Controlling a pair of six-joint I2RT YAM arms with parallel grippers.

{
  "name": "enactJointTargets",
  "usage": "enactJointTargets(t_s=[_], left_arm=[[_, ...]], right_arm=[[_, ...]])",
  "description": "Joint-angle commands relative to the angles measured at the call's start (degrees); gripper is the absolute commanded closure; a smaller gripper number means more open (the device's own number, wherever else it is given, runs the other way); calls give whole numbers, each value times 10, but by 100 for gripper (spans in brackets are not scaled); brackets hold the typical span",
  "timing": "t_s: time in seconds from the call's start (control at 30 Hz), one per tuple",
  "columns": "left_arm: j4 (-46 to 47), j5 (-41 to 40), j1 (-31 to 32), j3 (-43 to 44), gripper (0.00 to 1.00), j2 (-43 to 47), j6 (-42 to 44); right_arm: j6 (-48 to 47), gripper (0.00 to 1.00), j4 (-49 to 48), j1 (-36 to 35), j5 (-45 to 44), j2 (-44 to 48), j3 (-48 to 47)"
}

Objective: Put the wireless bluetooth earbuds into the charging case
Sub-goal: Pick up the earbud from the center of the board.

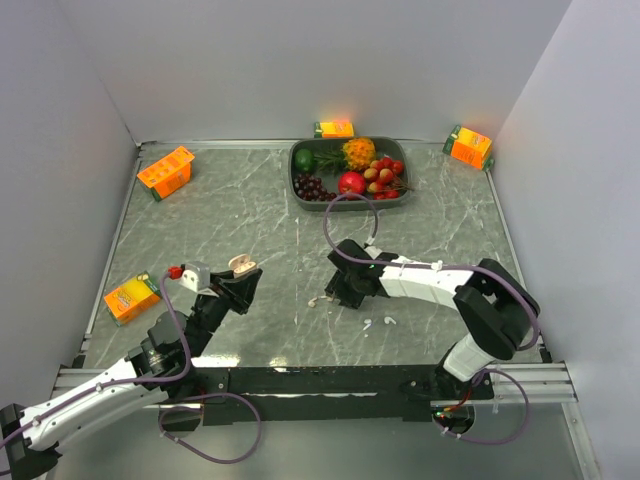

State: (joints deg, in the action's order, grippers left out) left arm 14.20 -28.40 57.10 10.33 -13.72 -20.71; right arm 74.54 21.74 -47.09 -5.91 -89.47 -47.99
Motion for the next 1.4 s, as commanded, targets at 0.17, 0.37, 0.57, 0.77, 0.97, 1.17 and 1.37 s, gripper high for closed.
enactJointTargets(t_s=[0.17, 0.37, 0.57, 0.77, 0.97, 1.17, 1.37], left_arm=[[14, -13, 3, 11, 99, 0, 0], [12, -16, 2, 10, 99, 2, -1], [13, -15, 2, 7, 99, 3, -3], [14, -14, 2, 6, 99, 3, -4], [9, -13, 2, 6, 99, 4, -1], [20, -6, 3, 4, 99, -4, 5], [26, 5, 2, 4, 99, -16, 8]], right_arm=[[26, 55, 0, -1, 13, -46, -43], [32, 57, -1, 0, 21, -57, -45], [40, 68, -10, 5, 27, -54, -22], [25, 84, 13, 5, 14, -38, -19], [-75, 100, 83, 0, -73, 8, -67], [-362, 100, 115, -5, -120, 18, -142], [-586, 100, 134, -6, -38, -60, -186]])
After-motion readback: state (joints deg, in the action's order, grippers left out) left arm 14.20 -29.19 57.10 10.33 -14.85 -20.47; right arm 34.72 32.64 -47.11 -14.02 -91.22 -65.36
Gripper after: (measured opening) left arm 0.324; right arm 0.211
